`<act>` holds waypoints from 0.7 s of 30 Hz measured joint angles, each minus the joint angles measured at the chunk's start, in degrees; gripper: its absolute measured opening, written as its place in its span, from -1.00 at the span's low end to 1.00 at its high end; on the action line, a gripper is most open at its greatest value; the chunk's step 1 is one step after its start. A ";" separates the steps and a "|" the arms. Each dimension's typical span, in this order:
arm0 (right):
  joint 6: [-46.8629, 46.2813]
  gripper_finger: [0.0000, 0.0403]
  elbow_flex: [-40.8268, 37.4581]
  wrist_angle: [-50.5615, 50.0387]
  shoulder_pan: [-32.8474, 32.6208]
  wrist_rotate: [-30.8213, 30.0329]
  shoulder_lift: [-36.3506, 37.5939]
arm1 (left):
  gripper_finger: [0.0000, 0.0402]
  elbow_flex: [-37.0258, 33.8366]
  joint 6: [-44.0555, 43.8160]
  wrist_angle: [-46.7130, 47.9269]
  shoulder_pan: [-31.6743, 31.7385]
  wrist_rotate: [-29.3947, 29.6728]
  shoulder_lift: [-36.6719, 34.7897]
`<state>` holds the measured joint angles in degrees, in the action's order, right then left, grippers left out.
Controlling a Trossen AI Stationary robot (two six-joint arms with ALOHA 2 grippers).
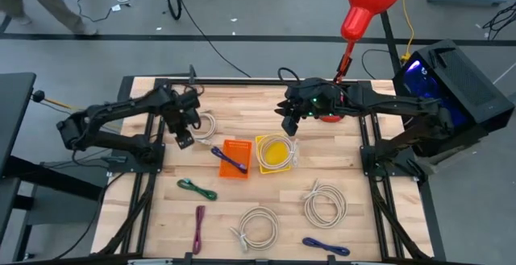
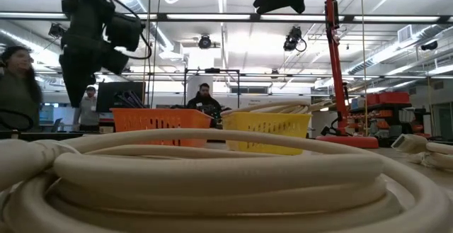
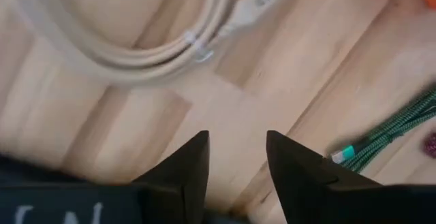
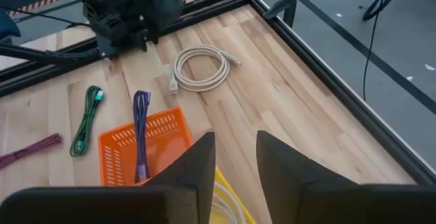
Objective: Pick & Place USB Port
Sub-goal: Put the brown HDMI cable into the yellow bin
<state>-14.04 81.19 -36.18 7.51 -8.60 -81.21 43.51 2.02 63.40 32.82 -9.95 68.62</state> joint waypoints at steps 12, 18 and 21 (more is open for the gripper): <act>-2.03 -0.46 0.00 0.06 0.00 0.02 0.00 | -0.38 -0.63 13.11 -5.64 -6.10 7.17 0.82; -3.45 -0.46 0.00 0.84 0.00 0.02 0.00 | -0.38 -0.66 18.34 -5.66 -5.32 9.35 5.96; -4.01 -0.46 0.00 1.52 0.00 0.04 0.00 | -0.38 -0.66 19.97 -6.70 -5.40 9.04 9.59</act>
<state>-18.05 81.19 -34.67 7.51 -8.56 -81.21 42.85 22.00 56.69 27.42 -0.90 78.21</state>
